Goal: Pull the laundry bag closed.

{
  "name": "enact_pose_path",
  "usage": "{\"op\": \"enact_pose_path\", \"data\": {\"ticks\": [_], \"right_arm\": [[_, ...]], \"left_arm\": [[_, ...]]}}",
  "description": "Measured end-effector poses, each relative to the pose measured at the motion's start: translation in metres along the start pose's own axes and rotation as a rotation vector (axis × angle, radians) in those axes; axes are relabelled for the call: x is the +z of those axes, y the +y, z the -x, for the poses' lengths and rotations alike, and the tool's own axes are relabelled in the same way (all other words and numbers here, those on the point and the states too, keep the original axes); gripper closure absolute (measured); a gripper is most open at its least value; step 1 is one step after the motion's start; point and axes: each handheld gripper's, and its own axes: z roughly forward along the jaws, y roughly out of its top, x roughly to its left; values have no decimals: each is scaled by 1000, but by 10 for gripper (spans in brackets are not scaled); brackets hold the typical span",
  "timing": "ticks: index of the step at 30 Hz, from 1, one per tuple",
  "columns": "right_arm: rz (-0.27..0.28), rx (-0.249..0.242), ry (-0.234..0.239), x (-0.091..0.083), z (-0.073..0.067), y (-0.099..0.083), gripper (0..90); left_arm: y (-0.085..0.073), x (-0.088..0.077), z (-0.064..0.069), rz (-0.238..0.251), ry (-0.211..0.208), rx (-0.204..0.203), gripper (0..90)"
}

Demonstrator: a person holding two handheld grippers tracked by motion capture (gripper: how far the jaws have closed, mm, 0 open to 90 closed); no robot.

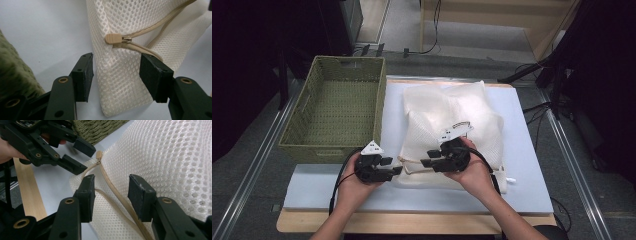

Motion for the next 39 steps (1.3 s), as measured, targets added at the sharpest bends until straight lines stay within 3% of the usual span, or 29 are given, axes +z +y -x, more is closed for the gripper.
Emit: {"op": "enact_pose_path", "data": {"ticks": [2, 8, 14, 19, 24, 27, 30, 31, 36, 39], "right_arm": [[-4, 1, 2, 0, 0, 0, 578], [-9, -10, 7, 3, -2, -2, 579], [-18, -8, 9, 4, -4, -3, 579], [-17, -12, 10, 4, -4, -4, 580], [-17, -5, 4, 2, -4, -6, 582], [-19, -6, 3, 2, -4, -8, 582], [-18, -9, 4, 3, -5, -8, 584], [-18, -10, 4, 3, -5, -8, 584], [-3, -7, 9, 2, -6, -6, 597], [4, -13, 12, 2, -8, -3, 600]], "left_arm": [[0, 3, 2, -5, 22, 16, 449], [0, 9, 6, -31, 21, 29, 471], [1, 17, 7, -29, 49, 53, 463], [3, 21, 8, -49, 39, 30, 479], [5, 25, 9, -60, 68, 17, 566], [4, 26, 9, -56, 95, 4, 694], [6, 24, 10, -80, 106, -2, 839], [6, 22, 10, -88, 104, -5, 851], [13, 3, 11, -10, 42, -83, 877], [15, -10, 13, 32, 34, -78, 876]]}}
